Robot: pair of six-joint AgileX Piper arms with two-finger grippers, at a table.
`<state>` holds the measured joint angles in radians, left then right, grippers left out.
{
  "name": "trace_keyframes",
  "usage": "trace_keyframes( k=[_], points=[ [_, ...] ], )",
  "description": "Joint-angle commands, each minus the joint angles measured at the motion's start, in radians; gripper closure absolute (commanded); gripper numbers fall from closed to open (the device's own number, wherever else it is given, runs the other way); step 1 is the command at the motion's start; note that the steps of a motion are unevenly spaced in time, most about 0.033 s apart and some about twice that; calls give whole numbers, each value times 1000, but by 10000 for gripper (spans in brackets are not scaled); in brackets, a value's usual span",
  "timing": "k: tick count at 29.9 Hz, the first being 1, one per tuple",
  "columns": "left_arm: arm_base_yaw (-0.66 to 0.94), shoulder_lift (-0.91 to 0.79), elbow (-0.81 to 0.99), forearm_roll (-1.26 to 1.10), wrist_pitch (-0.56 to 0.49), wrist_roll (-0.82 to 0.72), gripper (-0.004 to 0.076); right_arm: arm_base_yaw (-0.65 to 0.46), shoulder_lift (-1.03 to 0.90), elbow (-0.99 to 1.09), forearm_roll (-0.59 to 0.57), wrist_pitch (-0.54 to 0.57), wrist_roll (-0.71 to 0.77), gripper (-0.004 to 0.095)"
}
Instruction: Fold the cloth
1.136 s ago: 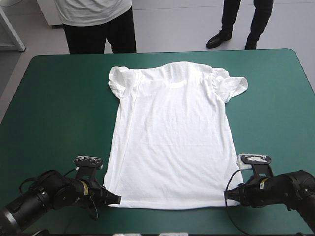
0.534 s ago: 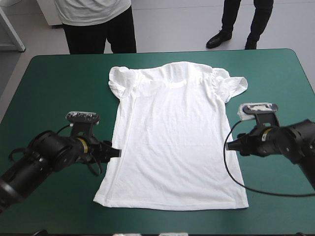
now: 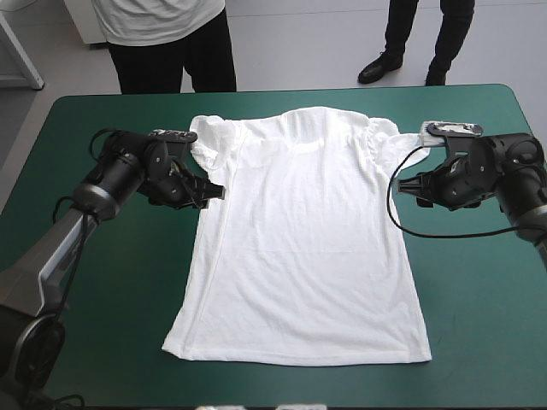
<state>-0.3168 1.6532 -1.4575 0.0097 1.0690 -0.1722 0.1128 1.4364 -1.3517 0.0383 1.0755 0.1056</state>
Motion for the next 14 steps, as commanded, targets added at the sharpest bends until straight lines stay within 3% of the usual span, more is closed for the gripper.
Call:
trace_keyframes(
  k=[1, 14],
  points=[
    [2, 52, -102, 14, -15, 11, 286, -48, -11, -40, 62, -43, -37, 406],
    [44, 375, -390, 14, 84, 29, 287, -52, -8, -48, 53, -52, -41, 424]
  ],
)
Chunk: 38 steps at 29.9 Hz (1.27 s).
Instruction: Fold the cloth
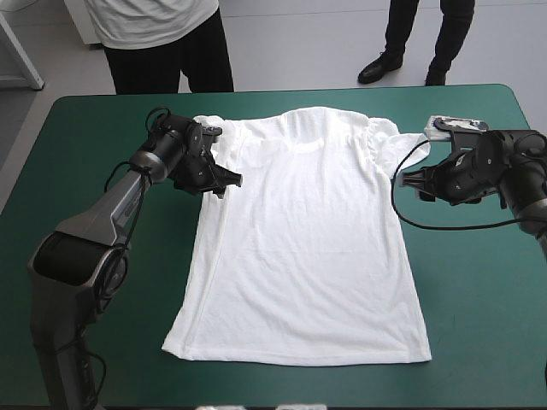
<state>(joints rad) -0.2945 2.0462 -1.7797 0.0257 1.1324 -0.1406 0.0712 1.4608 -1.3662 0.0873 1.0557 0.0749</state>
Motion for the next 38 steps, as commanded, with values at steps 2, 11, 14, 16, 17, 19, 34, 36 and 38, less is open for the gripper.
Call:
trace_keyframes(
  k=[2, 11, 14, 16, 17, 19, 34, 36, 38],
  points=[
    [41, 7, -86, -6, 27, 2, 287, -11, -33, -34, 4, -32, -10, 427],
    [50, 94, -93, -54, 6, 62, 290, -11, -33, -34, 4, -58, -15, 427],
    [39, 138, -93, -58, 10, 64, 332, -11, -33, -34, 4, -58, -23, 426],
    [29, 163, -93, -64, 12, 66, 409, -11, -33, -34, 7, -58, -26, 426],
    [27, 174, -93, -64, 14, 66, 475, -11, -33, -34, 9, -58, -26, 426],
    [18, 189, -93, -64, 13, 66, 645, -11, -30, -34, 11, -56, -28, 426],
    [19, 193, -93, -94, 7, 77, 734, -8, 273, -327, 20, 101, -47, 406],
    [19, 193, -93, -94, 5, 77, 734, 1, 324, -386, 32, 109, -44, 407],
    [19, 193, -93, -94, 5, 77, 734, 22, 366, -418, 11, 123, -39, 407]
  ],
)
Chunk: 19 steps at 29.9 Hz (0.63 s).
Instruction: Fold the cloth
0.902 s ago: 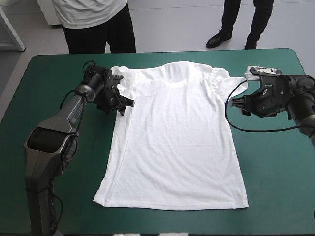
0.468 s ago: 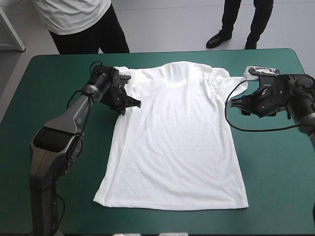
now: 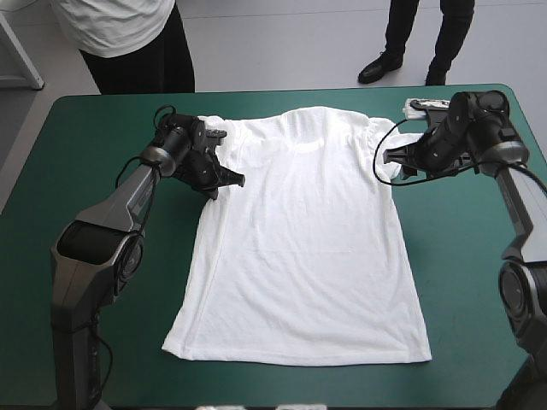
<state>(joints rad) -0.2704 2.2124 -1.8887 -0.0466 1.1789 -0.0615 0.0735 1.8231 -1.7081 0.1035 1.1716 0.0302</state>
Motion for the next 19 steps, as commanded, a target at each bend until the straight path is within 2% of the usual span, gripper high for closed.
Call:
trace_keyframes(
  k=[1, 7, 15, 19],
  points=[
    [-5, 26, 16, -22, -41, -2, 734, 31, 17, -82, -16, 12, 13, 407],
    [-5, 26, 16, -22, -41, 2, 734, 96, 107, -82, -53, -45, 36, 408],
    [-5, 26, 16, -22, -41, 2, 734, 97, 177, -88, -82, -85, 54, 409],
    [-5, 26, 16, -22, -43, 2, 734, 97, 219, -90, -48, -99, 54, 409]
  ],
)
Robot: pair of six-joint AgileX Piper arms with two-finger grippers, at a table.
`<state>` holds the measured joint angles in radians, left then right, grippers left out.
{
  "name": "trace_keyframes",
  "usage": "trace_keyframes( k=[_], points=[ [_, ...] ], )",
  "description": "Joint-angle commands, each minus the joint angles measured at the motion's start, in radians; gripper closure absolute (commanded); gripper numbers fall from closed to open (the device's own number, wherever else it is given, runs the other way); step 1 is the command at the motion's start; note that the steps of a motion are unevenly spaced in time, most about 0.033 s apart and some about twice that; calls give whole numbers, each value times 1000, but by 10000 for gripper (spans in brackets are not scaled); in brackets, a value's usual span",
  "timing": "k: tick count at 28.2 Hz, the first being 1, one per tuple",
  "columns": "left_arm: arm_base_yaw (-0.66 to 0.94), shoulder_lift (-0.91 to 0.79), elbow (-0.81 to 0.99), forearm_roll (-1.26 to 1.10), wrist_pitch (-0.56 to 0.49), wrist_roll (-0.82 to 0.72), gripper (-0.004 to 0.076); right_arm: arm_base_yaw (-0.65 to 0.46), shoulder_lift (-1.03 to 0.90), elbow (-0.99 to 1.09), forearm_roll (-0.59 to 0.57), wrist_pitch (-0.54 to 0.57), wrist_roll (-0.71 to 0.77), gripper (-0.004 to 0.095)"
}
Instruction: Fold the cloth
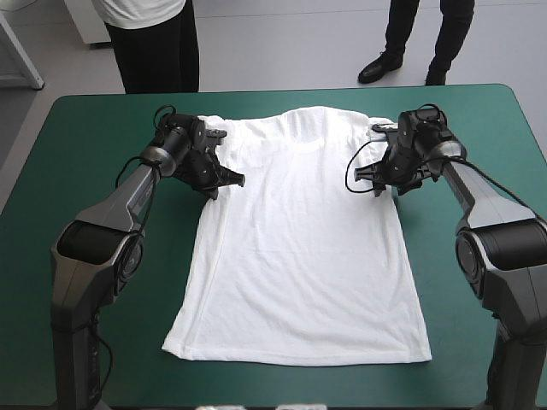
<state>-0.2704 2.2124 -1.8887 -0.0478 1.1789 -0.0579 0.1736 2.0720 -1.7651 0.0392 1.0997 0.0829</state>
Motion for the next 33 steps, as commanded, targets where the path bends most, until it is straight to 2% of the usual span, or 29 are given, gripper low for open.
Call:
trace_keyframes(
  k=[1, 5, 8, 11, 20, 29, 33],
  points=[
    [-5, 26, 16, -21, -43, -1, 734, -3, -21, -33, 18, -27, 1, 412],
    [-5, 26, 16, -21, -41, -1, 734, -3, 11, -33, 18, -20, 9, 516],
    [-5, 26, 16, -39, -33, 4, 734, -3, 33, -33, 26, 5, -15, 691],
    [-5, 14, 16, -49, -3, 24, 734, -3, 31, -33, 41, 24, -42, 928],
    [-5, -161, 16, -62, 27, 46, 734, -3, -70, -100, 50, 28, -42, 925],
    [-5, -441, 4, -31, -77, 46, 734, -3, -254, -257, 34, 31, -51, 925],
    [-5, -503, -104, -9, -77, 46, 734, -3, -330, -343, 14, 31, -53, 925]
  ],
)
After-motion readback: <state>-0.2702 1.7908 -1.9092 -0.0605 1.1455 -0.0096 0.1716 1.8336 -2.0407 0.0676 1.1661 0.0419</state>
